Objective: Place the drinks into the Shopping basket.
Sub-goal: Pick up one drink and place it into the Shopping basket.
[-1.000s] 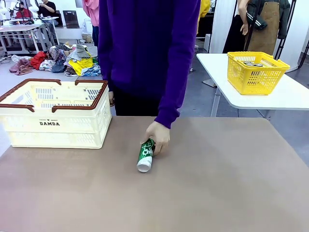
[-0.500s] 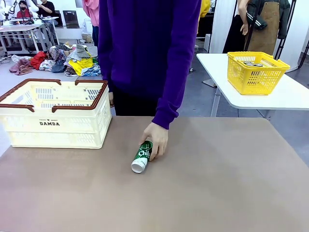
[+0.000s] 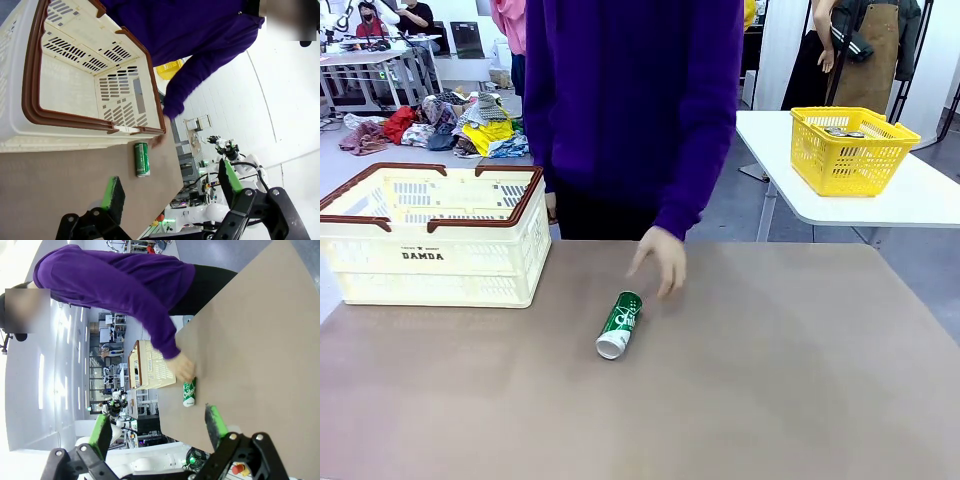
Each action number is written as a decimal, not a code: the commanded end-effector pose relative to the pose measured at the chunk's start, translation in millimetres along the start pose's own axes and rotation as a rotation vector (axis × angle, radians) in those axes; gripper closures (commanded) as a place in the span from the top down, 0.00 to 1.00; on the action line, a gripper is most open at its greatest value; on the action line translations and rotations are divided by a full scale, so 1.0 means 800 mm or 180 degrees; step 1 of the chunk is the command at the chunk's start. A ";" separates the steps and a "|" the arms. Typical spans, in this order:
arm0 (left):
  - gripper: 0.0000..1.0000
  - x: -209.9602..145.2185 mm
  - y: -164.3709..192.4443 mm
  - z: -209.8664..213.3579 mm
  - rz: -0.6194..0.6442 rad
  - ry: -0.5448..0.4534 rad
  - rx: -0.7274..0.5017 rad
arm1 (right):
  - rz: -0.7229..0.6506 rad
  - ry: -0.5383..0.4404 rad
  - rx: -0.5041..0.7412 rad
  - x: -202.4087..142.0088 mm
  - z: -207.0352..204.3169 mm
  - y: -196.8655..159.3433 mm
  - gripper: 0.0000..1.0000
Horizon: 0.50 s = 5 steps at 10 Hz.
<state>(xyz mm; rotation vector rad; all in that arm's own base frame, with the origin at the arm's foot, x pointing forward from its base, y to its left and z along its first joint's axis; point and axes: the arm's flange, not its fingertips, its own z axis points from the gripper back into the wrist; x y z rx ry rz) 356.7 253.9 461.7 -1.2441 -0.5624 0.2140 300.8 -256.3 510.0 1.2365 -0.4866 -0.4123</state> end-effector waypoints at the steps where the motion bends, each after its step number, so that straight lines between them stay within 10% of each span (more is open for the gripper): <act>1: 1.00 -0.002 -0.004 0.003 -0.0006 0.0033 0.0016 | 0.0061 -0.0005 0.0045 0.001 0.001 0.001 1.00; 5: 1.00 -0.081 -0.136 -0.125 -0.1092 0.0944 0.0579 | 0.0061 -0.0005 0.0045 0.001 0.001 0.001 1.00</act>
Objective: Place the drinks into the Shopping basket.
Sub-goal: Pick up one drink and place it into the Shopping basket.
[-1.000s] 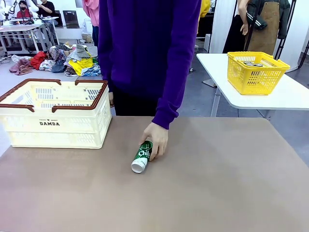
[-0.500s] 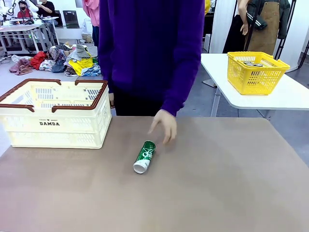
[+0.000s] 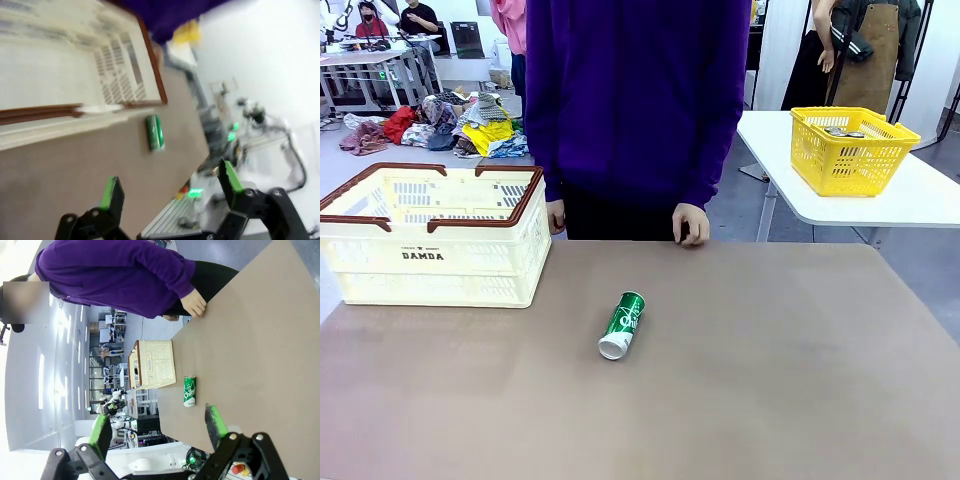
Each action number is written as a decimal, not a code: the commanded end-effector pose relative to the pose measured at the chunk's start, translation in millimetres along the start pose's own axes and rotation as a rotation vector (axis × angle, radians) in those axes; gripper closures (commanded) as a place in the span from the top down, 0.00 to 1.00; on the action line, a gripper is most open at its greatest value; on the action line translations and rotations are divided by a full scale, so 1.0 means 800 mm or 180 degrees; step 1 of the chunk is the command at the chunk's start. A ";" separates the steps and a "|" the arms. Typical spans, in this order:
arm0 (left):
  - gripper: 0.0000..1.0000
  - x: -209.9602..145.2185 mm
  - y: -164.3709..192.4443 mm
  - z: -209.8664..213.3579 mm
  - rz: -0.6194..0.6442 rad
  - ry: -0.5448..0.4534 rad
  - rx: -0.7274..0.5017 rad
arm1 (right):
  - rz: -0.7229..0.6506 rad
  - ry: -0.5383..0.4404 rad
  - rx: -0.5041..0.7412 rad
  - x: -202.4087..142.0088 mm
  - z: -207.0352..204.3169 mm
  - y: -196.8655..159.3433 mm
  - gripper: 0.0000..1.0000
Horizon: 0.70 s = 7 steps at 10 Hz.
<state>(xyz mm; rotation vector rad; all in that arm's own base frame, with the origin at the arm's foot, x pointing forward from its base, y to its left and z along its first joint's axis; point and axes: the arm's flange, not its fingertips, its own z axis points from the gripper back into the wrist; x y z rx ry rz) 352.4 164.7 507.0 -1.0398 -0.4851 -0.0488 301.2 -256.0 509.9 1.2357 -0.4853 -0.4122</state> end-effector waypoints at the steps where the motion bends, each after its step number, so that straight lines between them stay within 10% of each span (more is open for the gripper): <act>1: 1.00 -0.035 -0.105 -0.086 -0.0745 0.0519 0.0231 | 0.0062 -0.0008 0.0049 0.001 0.002 0.001 1.00; 5: 1.00 -0.160 -0.235 -0.235 -0.1962 0.0873 0.0604 | 0.0062 -0.0008 0.0049 0.001 0.002 0.001 1.00; 7: 1.00 -0.129 -0.248 -0.215 -0.1804 0.0974 0.0569 | 0.0062 -0.0008 0.0049 0.001 0.002 0.001 1.00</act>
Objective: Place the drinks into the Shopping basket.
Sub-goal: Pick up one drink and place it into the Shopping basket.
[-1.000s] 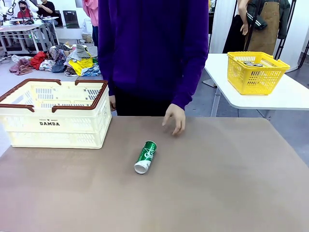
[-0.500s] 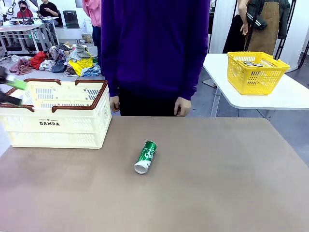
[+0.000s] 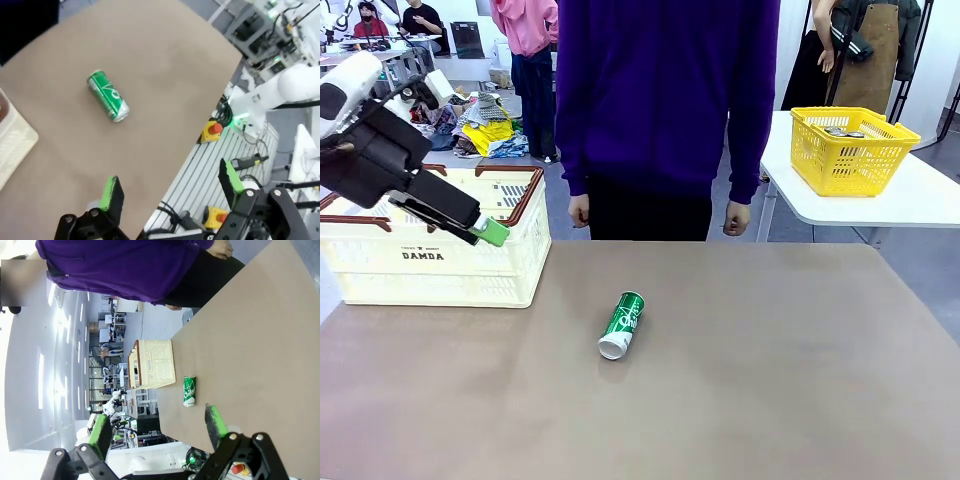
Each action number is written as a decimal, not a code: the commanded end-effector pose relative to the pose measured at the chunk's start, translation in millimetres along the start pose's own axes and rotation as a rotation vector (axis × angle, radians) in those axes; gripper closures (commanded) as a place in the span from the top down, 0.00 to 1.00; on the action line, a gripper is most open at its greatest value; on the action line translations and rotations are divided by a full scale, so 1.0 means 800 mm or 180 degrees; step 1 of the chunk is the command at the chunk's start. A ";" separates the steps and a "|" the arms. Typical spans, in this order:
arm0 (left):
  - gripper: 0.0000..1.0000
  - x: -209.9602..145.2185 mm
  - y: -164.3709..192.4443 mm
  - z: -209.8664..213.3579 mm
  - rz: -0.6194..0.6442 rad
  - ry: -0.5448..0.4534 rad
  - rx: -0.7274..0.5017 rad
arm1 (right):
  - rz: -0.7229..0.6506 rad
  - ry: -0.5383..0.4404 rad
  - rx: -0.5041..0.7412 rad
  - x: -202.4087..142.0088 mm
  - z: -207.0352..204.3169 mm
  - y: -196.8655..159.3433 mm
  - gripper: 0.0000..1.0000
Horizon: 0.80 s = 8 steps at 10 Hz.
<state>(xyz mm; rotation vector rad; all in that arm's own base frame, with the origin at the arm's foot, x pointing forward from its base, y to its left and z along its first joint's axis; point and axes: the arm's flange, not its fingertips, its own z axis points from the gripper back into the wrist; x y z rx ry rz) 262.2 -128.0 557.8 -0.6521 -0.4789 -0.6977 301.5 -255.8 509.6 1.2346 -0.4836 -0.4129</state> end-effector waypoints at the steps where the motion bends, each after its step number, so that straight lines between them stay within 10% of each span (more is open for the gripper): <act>1: 1.00 -0.010 0.028 0.020 0.0153 -0.0075 -0.0027 | 0.0065 -0.0010 0.0054 0.001 0.002 0.001 1.00; 8: 1.00 0.062 -0.089 -0.123 0.0434 0.0543 0.1359 | 0.0065 -0.0010 0.0054 0.001 0.002 0.001 1.00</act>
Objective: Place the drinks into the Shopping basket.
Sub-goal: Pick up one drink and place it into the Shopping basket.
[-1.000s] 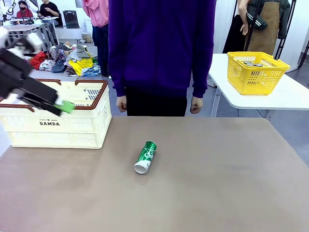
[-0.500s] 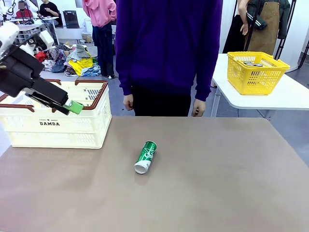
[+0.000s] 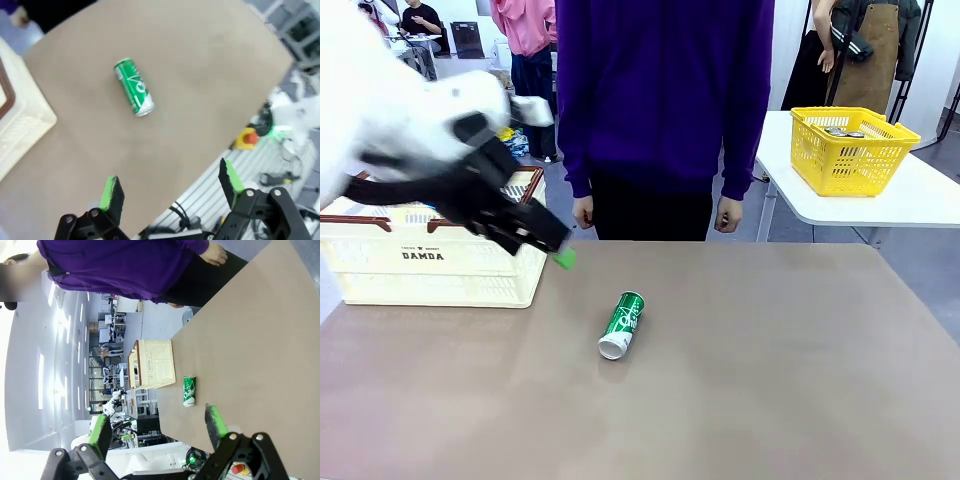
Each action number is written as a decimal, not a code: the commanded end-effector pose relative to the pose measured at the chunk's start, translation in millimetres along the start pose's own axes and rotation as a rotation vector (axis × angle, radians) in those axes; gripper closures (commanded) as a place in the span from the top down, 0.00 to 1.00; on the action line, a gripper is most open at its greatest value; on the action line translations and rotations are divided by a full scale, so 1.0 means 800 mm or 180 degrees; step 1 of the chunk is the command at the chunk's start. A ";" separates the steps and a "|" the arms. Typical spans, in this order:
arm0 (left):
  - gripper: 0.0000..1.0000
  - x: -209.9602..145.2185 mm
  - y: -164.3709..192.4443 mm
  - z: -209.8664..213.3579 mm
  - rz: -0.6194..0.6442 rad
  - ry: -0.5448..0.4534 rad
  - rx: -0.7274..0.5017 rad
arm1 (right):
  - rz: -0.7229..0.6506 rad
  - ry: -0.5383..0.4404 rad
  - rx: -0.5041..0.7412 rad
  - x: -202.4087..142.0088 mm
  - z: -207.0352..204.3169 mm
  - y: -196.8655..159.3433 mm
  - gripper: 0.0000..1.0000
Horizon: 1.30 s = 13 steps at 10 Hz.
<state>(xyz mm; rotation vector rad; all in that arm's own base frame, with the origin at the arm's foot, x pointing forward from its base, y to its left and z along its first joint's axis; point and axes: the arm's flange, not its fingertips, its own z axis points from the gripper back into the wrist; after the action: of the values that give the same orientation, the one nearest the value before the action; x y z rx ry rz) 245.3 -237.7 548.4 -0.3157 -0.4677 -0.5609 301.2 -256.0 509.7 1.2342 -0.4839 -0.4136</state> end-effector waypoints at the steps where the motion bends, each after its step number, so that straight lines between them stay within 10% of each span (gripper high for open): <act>1: 1.00 0.032 -0.030 -0.047 0.0073 0.0329 0.0430 | 0.0066 -0.0008 0.0055 0.001 0.002 0.001 1.00; 4: 1.00 0.068 -0.087 -0.132 0.0362 0.0909 0.1058 | 0.0066 -0.0008 0.0055 0.001 0.002 0.001 1.00; 11: 1.00 0.145 -0.039 -0.238 0.1087 0.1271 0.0440 | 0.0066 -0.0008 0.0055 0.001 0.002 0.001 1.00; 13: 1.00 0.137 -0.046 -0.246 0.0728 0.1311 0.0594 | 0.0066 -0.0008 0.0055 0.001 0.002 0.001 1.00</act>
<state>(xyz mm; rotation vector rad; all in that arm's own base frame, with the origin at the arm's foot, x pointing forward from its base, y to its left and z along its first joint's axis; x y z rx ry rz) 383.0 -395.2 437.9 -0.0954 -0.0628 -0.3192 301.0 -256.3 509.7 1.2340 -0.4841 -0.4142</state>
